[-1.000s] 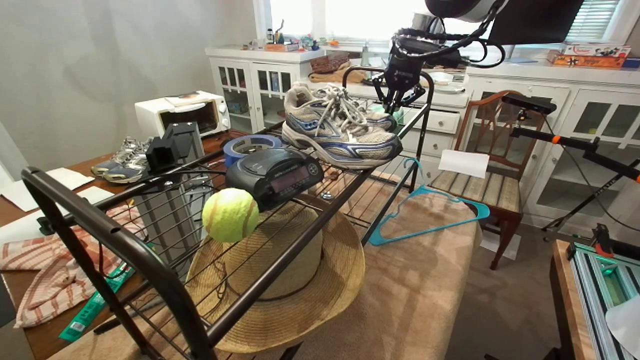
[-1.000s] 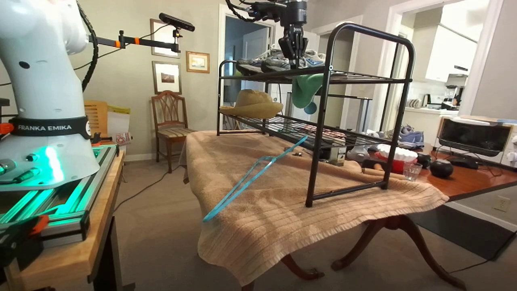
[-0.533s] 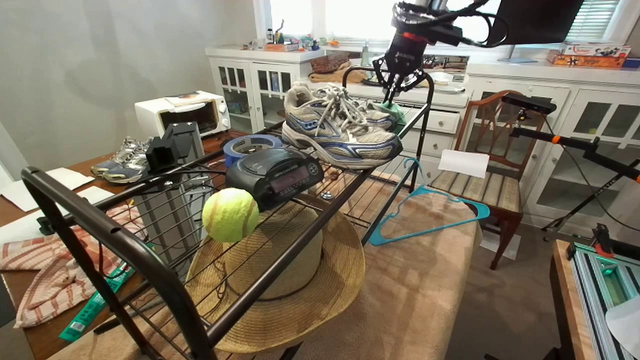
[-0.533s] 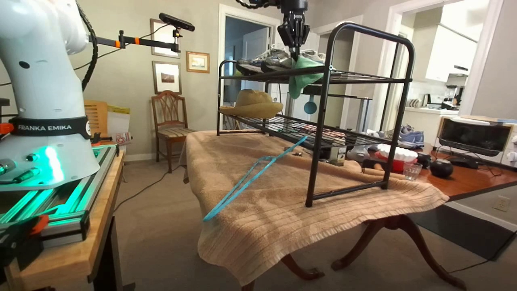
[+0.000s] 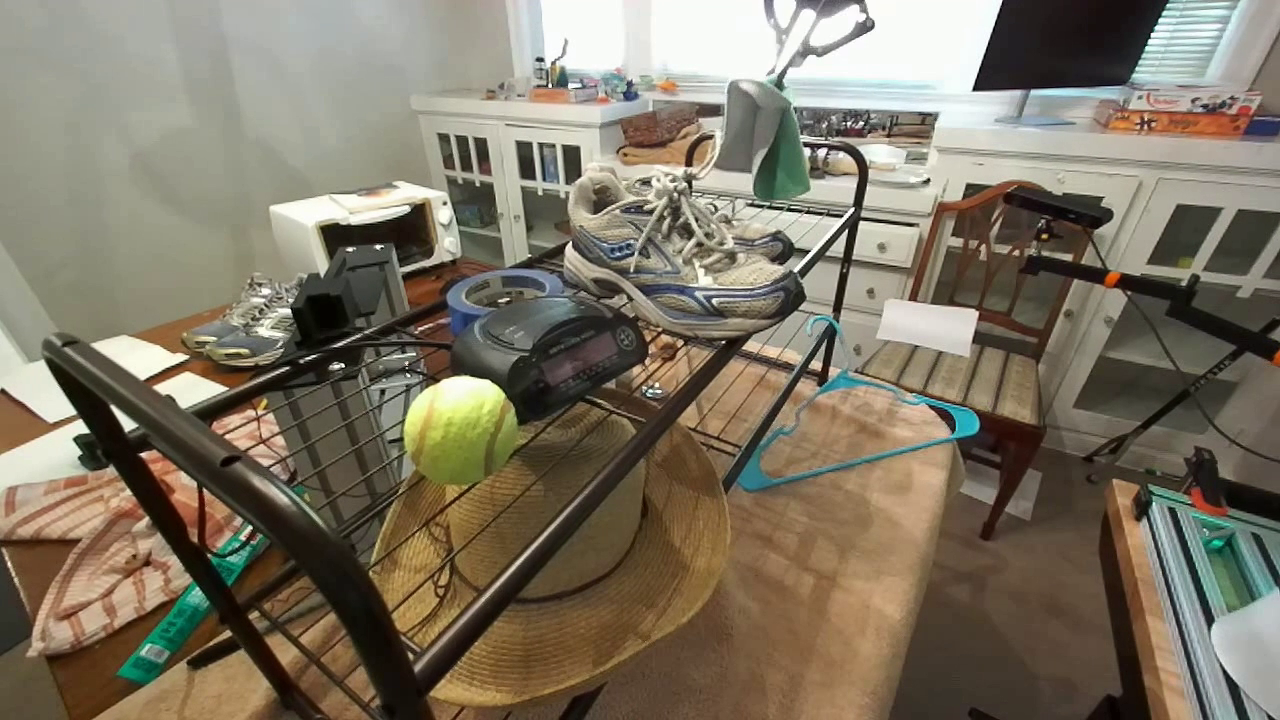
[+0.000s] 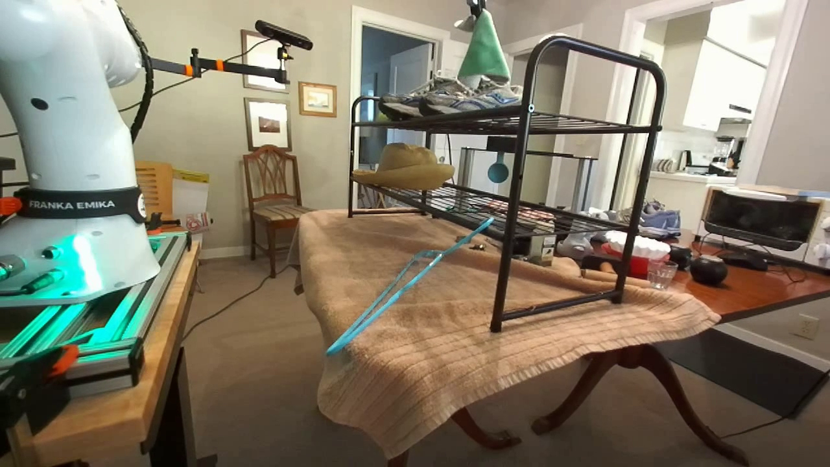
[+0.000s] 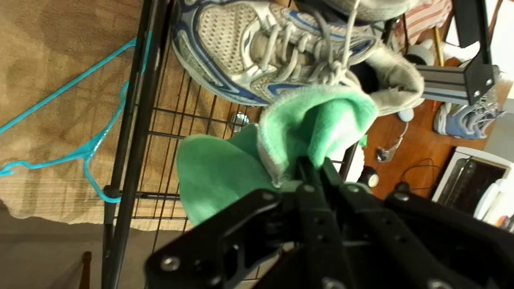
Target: Move the towel to the left
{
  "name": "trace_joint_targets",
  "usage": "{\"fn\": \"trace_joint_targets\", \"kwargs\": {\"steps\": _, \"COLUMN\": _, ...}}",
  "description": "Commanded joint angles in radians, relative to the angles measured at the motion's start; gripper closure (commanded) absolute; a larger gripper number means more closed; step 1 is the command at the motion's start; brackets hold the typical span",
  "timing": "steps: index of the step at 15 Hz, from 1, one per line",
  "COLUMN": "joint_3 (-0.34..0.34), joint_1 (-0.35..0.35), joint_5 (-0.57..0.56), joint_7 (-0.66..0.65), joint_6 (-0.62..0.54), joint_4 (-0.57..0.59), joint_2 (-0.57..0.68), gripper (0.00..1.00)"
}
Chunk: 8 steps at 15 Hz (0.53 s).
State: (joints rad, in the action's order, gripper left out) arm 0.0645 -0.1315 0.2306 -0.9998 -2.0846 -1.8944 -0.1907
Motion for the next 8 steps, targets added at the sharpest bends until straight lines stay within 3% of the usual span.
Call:
{"fn": "trace_joint_targets", "kwargs": {"steps": 1, "joint_3": -0.038, "joint_1": 0.043, "joint_5": 0.015, "joint_7": -0.009, "joint_6": 0.016, "joint_4": 0.021, "joint_2": -0.020, "gripper": 0.98}}
{"fn": "trace_joint_targets", "kwargs": {"steps": 8, "joint_3": -0.179, "joint_1": 0.137, "joint_5": -0.051, "joint_7": -0.033, "joint_6": -0.016, "joint_4": 0.141, "joint_2": 0.012, "gripper": 0.98}}
